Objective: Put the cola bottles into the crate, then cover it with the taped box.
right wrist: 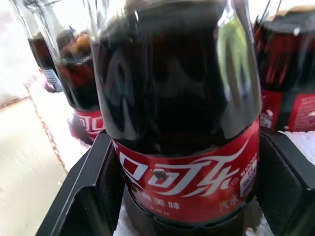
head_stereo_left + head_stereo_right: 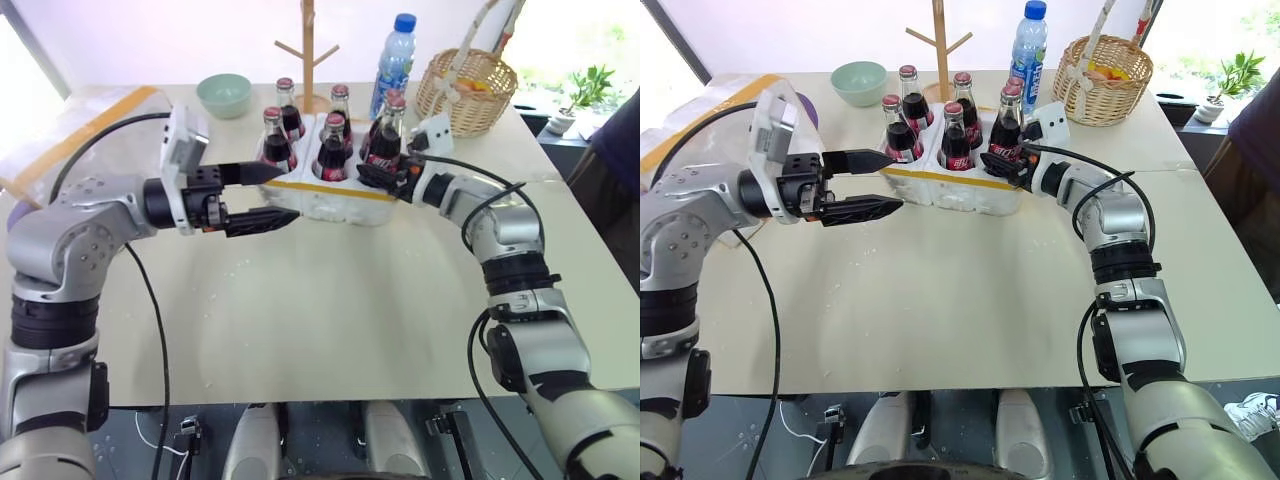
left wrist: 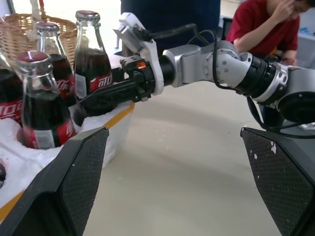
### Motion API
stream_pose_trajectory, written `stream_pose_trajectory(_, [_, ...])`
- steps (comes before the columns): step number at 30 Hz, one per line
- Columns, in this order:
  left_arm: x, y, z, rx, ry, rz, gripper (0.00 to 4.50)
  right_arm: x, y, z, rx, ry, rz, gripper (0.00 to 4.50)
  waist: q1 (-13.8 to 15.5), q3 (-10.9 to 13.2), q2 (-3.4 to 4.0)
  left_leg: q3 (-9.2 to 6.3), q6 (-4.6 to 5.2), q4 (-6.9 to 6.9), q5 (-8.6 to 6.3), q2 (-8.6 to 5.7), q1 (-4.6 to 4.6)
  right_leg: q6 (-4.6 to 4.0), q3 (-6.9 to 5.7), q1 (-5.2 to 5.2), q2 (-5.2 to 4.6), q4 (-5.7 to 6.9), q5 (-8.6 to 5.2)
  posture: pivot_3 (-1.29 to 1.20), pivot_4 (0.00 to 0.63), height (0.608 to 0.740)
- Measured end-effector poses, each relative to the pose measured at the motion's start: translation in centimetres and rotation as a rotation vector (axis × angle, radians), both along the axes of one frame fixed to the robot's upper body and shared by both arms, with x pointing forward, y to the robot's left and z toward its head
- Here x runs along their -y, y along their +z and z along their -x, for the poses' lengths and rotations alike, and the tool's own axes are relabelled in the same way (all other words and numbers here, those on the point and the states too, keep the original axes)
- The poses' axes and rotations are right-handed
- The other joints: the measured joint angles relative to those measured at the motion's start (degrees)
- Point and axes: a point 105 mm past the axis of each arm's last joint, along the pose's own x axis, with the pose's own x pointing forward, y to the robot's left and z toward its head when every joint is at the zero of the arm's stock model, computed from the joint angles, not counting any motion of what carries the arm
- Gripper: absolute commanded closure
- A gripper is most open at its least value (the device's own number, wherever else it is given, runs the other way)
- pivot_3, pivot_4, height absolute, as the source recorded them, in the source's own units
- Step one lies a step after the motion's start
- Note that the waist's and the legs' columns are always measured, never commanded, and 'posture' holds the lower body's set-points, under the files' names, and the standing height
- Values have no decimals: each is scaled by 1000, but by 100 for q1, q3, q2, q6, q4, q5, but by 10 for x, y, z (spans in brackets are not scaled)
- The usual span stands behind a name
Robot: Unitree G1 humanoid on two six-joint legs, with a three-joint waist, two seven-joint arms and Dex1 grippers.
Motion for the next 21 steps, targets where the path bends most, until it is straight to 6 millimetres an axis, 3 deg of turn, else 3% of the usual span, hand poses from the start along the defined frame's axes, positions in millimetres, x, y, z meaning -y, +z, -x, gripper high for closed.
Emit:
stream_pose_trajectory(1, [0, 0, 1, 1, 0, 2, 0, 0, -1, 0, 4, -3, 9, 587, -1, 0, 0, 0, -1, 0, 1, 0, 2, 0, 0, 2, 0, 1, 0, 0, 150, 740])
stream_pose_trajectory(3, [-2, 1, 2, 4, 11, 3, 0, 0, 0, -1, 15, -5, 18, 41, -4, -1, -1, -1, -2, 1, 1, 0, 11, -1, 0, 12, 0, 1, 0, 0, 150, 740])
stream_pose_trajectory(7, [-8, 1, 1, 1, 45, -8, 0, -1, 3, 4, 17, 5, 13, 41, 14, -1, -1, -3, -3, 1, 1, 0, 9, -1, -1, 12, -1, 2, 0, 0, 150, 740])
stream_pose_trajectory(10, [-19, -2, 4, -8, 84, -39, 0, 14, 14, 25, 26, 65, 20, 41, 44, 2, 2, -3, -3, 0, 1, 0, -9, 0, -1, -2, -2, -1, 0, 0, 150, 740])
stream_pose_trajectory(17, [-87, 20, 27, 18, 318, -184, 0, 59, 90, 92, 143, 184, 82, 41, -25, 4, 1, 2, -3, -13, 0, 7, 8, -15, -1, -5, 2, -2, -9, 0, 150, 740])
stream_pose_trajectory(21, [-134, 12, 48, -72, 491, -347, 0, 60, 116, 122, 177, 298, 76, 41, -32, 5, 4, 7, -4, -18, -1, 10, 13, -37, -1, -6, 1, -3, -22, 0, 150, 740])
